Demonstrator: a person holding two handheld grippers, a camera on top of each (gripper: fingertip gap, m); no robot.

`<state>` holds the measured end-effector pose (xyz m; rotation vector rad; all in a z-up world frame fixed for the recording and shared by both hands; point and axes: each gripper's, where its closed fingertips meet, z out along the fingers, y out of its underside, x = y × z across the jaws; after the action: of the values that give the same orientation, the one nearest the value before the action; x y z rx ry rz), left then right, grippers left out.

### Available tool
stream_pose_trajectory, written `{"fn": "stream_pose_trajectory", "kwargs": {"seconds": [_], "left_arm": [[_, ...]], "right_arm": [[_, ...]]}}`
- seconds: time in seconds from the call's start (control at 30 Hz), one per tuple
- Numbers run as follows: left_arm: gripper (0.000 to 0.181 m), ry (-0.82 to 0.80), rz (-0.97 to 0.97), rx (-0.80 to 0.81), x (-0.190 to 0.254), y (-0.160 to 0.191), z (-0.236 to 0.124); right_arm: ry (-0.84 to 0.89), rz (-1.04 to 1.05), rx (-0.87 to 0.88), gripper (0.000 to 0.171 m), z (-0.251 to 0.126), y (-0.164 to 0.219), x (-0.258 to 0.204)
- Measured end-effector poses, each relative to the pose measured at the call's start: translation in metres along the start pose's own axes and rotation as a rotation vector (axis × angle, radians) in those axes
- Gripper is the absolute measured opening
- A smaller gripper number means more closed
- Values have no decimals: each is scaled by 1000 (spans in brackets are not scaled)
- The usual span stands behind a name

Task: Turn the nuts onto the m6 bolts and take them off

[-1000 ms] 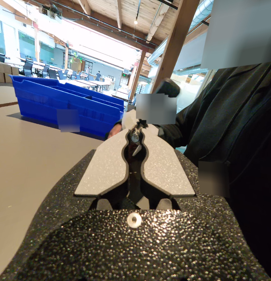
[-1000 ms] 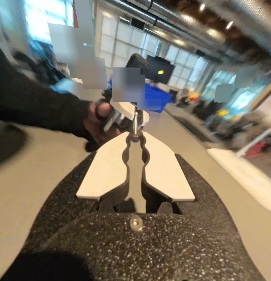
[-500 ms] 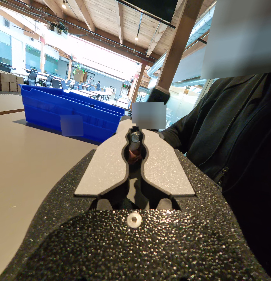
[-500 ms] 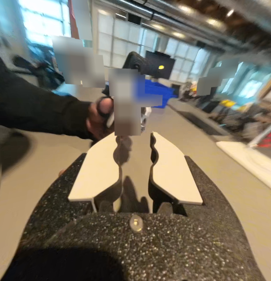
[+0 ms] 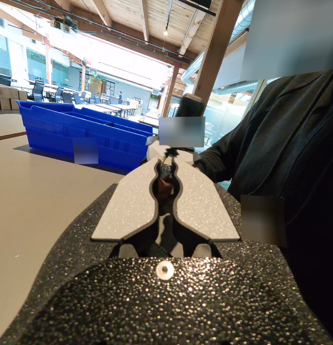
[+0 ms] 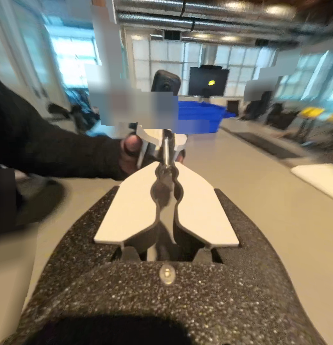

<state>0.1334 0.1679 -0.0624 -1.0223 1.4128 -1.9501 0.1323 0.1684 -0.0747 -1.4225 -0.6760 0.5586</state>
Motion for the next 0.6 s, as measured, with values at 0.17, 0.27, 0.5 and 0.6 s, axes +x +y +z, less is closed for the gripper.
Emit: {"fn": "stream_pose_trajectory", "kwargs": {"seconds": [0.17, 0.27, 0.5, 0.6], "left_arm": [[10, -2, -22, -20, -1, 3, 1], [10, 3, -28, -1, -1, 0, -1], [10, -4, -28, 41, -2, -6, -4], [10, -1, -12, 24, -1, -3, -2]], "right_arm": [[300, -874, -129, 10, -3, 2, 7], [350, -932, -134, 10, -1, 0, 6], [105, -132, 54, 42, -4, -12, 5], [20, 98, 61, 42, -2, -8, 6]]}}
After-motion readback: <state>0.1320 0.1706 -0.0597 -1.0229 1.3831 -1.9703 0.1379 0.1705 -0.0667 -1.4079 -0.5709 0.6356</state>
